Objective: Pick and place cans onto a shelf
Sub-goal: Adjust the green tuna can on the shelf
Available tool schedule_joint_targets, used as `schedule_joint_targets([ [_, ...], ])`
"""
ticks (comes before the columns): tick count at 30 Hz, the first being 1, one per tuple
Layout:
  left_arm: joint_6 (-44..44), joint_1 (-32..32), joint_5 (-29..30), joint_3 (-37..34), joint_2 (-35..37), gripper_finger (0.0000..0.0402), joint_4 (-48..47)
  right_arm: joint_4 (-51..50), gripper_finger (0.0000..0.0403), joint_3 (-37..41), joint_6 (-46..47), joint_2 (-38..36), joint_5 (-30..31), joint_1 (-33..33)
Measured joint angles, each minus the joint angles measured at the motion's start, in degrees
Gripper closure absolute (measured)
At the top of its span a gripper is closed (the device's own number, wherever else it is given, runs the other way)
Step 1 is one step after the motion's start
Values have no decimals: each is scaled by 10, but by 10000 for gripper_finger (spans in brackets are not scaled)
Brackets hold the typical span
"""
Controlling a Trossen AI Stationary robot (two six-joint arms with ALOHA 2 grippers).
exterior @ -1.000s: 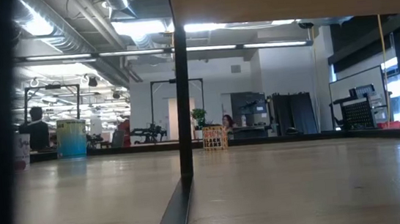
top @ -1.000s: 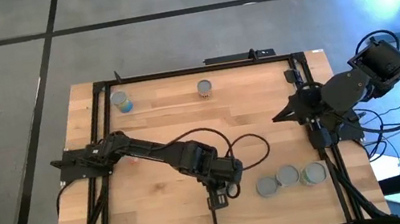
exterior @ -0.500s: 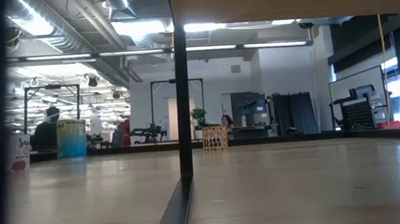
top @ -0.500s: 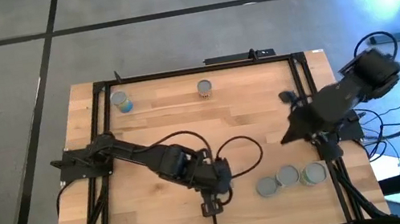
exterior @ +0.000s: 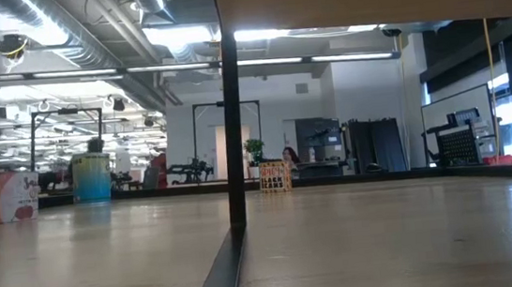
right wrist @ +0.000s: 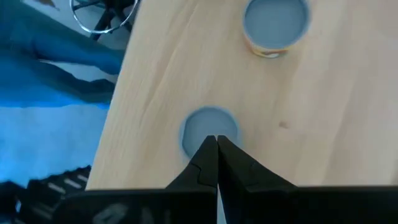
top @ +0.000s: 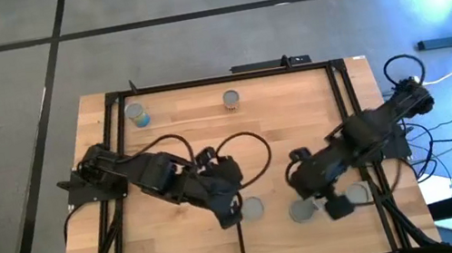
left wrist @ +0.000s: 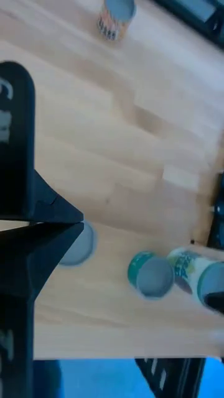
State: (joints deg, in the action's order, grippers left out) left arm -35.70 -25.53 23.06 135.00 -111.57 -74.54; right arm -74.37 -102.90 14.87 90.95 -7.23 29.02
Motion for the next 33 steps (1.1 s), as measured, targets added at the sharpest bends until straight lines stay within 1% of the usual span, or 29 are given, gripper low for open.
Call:
schedule_joint_targets([
  [3,14,-6,0,0,11,402,-6,38,402,27,30,19,0,0],
  [6,30,-13,0,0,24,402,-10,45,402,31,61,42,0,0],
  [13,35,-25,4,0,35,402,-23,42,402,27,106,83,0,1],
  [18,42,-30,3,0,36,402,-26,4,402,29,133,96,-1,3],
  [22,44,-29,3,0,36,401,-26,-16,402,29,134,102,-3,4],
  [33,44,-29,3,0,36,401,-26,-17,402,29,133,112,-6,4],
])
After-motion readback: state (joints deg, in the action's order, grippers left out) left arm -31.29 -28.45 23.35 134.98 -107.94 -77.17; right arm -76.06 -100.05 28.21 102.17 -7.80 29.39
